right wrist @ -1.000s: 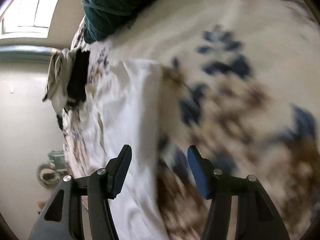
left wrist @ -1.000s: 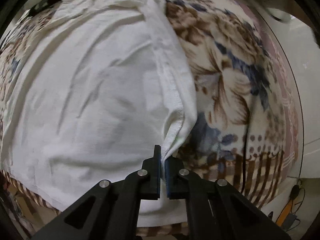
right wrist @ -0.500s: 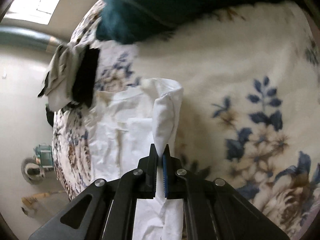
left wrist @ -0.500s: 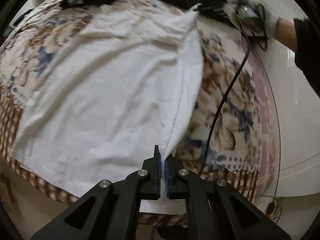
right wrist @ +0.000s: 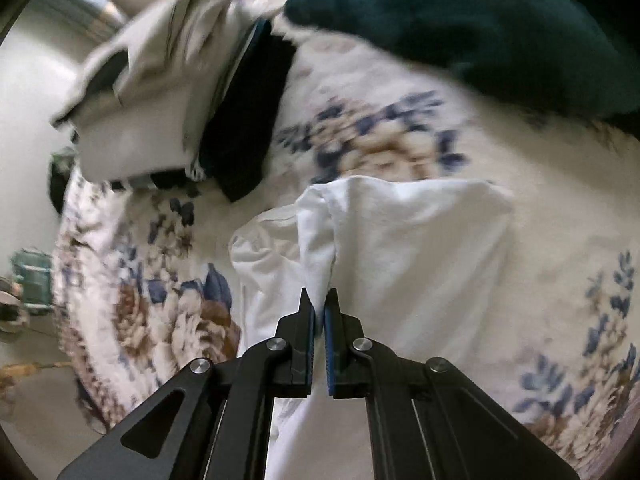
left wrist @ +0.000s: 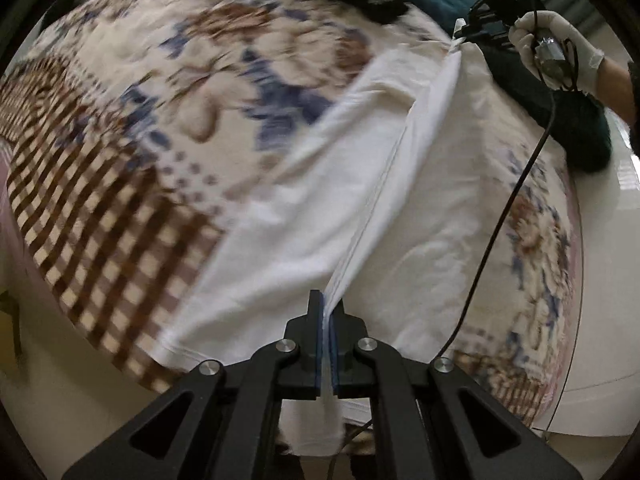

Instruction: Fold small clothes

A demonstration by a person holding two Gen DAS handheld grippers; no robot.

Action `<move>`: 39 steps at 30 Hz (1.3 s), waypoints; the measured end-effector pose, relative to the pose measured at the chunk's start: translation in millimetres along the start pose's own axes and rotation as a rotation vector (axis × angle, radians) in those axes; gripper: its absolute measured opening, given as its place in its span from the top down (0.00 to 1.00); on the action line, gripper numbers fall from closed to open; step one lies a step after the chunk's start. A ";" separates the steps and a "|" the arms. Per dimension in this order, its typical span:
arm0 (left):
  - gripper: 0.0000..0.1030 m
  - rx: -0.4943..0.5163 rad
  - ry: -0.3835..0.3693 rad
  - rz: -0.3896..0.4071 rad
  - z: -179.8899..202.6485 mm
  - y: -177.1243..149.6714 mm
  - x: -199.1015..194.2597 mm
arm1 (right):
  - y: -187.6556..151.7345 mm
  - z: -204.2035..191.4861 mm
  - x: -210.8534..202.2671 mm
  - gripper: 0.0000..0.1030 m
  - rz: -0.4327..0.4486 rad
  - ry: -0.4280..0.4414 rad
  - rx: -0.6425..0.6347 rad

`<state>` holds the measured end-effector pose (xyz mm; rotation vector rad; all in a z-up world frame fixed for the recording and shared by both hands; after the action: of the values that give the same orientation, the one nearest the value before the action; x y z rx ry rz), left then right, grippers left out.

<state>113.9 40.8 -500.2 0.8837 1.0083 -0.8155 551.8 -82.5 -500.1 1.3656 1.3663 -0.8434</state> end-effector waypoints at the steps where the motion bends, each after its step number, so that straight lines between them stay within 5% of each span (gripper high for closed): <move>1: 0.99 -0.007 -0.001 -0.008 -11.5 0.9 2.6 | 0.7 -11.9 12.1 0.96 -0.007 -0.025 -0.011; 10: 0.99 -0.030 -0.025 -0.101 -60.7 -5.0 39.5 | -4.0 -65.9 79.9 0.96 -0.038 -0.206 -0.036; 13: 0.97 -0.047 -0.047 -0.167 -74.5 -10.7 49.2 | -3.0 -69.5 97.3 0.94 -0.113 -0.216 -0.016; 14: 0.94 -0.055 -0.061 -0.189 -78.4 -10.4 48.4 | -1.0 -68.2 98.8 0.93 -0.135 -0.185 0.013; 17: 0.92 -0.073 -0.087 -0.214 -89.8 -1.8 32.4 | 5.6 -62.2 80.4 0.63 -0.147 0.020 0.088; 19: 0.76 -0.062 -0.085 -0.208 -94.6 15.1 17.4 | 4.6 -48.8 50.0 0.52 -0.101 0.130 0.139; 22: 0.55 -0.050 -0.139 -0.137 -86.4 64.5 -0.1 | -6.5 -8.6 2.9 0.46 -0.002 0.121 0.193; 24: 0.49 -0.008 -0.185 -0.075 -64.2 112.9 -0.3 | -18.3 27.0 -17.9 0.46 0.042 0.087 0.222; 29: 0.49 0.102 -0.261 0.044 10.6 240.6 35.8 | -37.7 100.7 -21.0 0.46 0.049 -0.045 0.223; 33: 0.49 0.147 -0.252 0.040 68.0 332.4 96.7 | -34.8 133.8 0.0 0.46 0.069 -0.019 0.263; 38: 0.52 0.193 -0.223 -0.018 113.6 387.1 164.3 | -13.9 147.2 29.9 0.46 0.084 0.023 0.286; 39: 0.66 0.205 -0.222 -0.014 117.6 393.6 170.3 | -9.2 148.6 35.4 0.46 0.085 0.027 0.282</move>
<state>556.0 71.3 -537.1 0.9374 0.7456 -1.0184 571.7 -214.2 -575.2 1.6439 1.2339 -0.9907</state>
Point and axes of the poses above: each gripper's, at about its wrist camera, not at the fingertips, and x roughly the way its jaws point, z to its right, y to its top, the point moved 4 cm from there along x, roughly the way its jaws point, and after that the axes turned 2 degrees about x, right-handed, at the moved point
